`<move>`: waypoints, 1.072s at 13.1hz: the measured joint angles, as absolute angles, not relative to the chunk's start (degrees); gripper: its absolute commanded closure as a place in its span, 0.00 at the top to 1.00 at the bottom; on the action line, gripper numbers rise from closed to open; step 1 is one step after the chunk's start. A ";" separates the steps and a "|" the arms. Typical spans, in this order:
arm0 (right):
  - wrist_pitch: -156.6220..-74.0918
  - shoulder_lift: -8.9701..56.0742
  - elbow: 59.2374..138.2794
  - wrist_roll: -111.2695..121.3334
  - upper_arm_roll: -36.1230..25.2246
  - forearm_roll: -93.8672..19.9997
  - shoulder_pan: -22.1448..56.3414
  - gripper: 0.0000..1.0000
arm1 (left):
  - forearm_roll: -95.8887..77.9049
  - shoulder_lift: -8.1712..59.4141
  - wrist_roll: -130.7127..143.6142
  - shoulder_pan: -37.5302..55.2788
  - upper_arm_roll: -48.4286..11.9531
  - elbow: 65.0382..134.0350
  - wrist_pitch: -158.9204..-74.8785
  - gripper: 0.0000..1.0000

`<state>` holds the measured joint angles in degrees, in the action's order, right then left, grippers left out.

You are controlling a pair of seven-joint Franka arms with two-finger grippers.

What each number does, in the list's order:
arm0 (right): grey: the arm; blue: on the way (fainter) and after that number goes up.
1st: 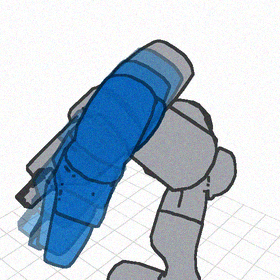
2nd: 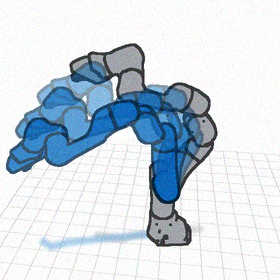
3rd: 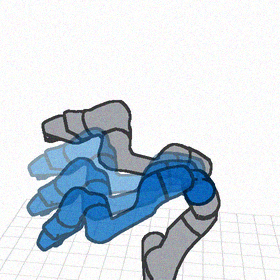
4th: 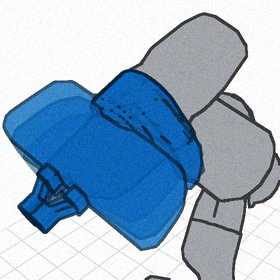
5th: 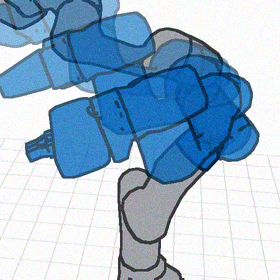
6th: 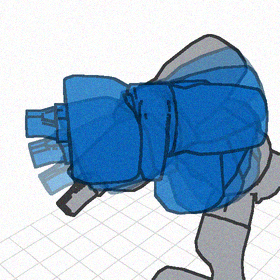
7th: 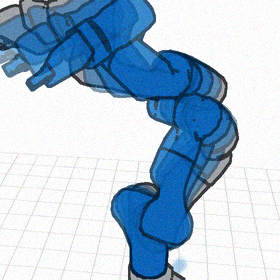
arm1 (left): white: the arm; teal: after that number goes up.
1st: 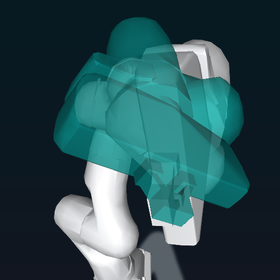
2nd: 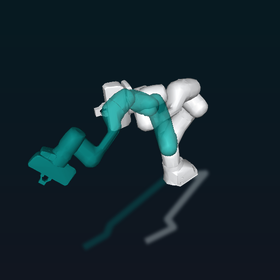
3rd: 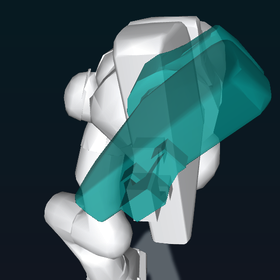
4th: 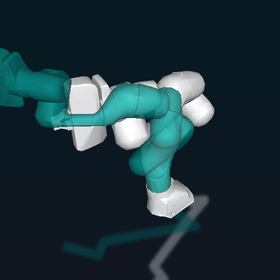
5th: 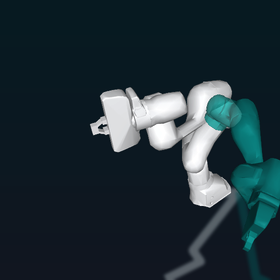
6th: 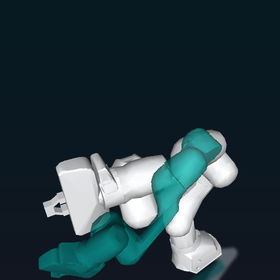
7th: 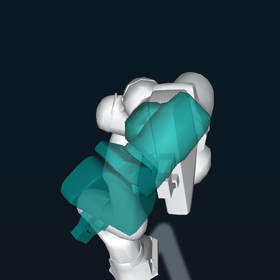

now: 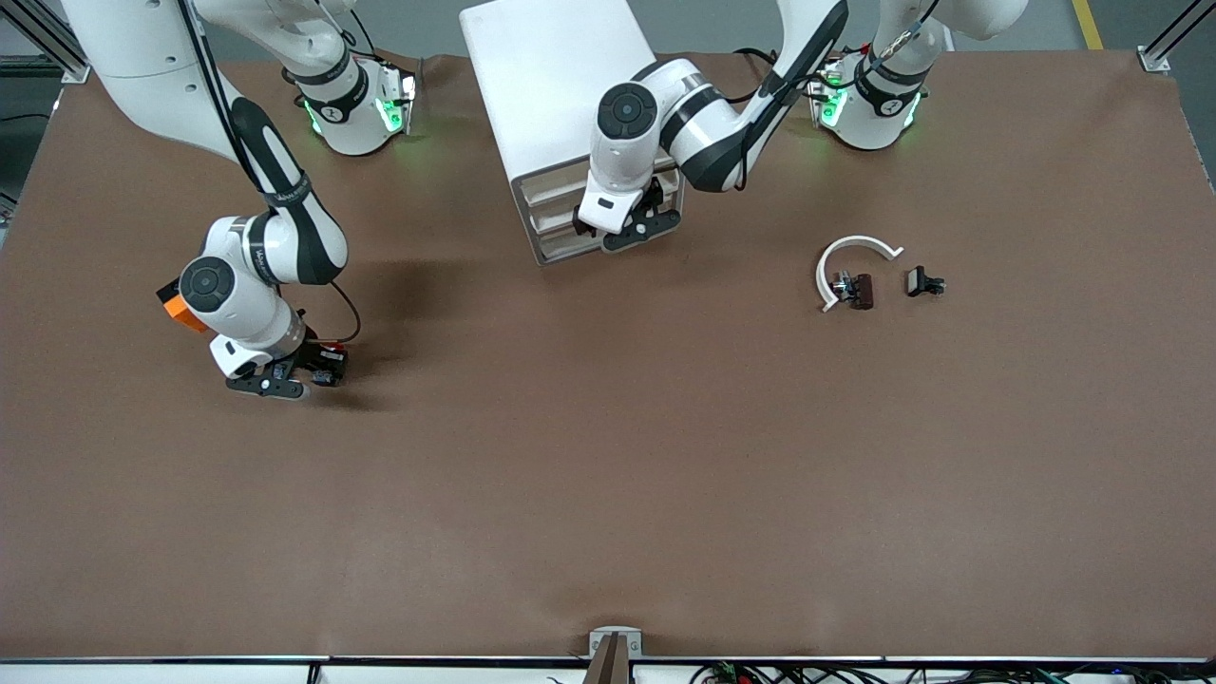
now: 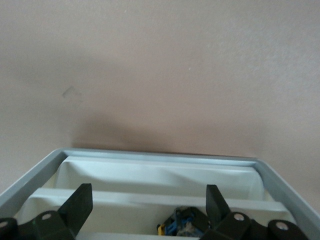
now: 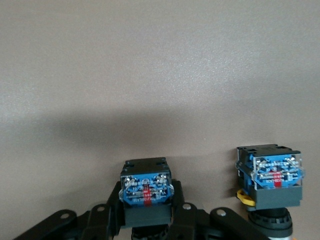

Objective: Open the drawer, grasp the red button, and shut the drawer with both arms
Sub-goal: 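Open the right gripper and withdraw while the left gripper closes the drawer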

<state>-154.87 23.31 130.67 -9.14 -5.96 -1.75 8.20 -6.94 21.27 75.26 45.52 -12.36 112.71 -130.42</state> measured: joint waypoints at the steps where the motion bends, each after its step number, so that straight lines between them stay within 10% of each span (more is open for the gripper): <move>1: -154.86 23.40 130.68 -9.14 -5.94 -1.75 8.20 1.00 | -6.93 21.09 75.41 45.51 -12.61 112.70 -129.72 1.00; 6: -149.20 23.47 127.98 -9.13 -5.64 -1.75 8.22 1.00 | -6.93 20.71 75.41 45.42 -13.22 112.61 -128.04 1.00; 14: -108.95 16.45 105.78 -7.04 -6.01 -1.71 5.73 1.00 | -6.91 21.09 74.92 43.31 -13.11 109.79 -128.00 1.00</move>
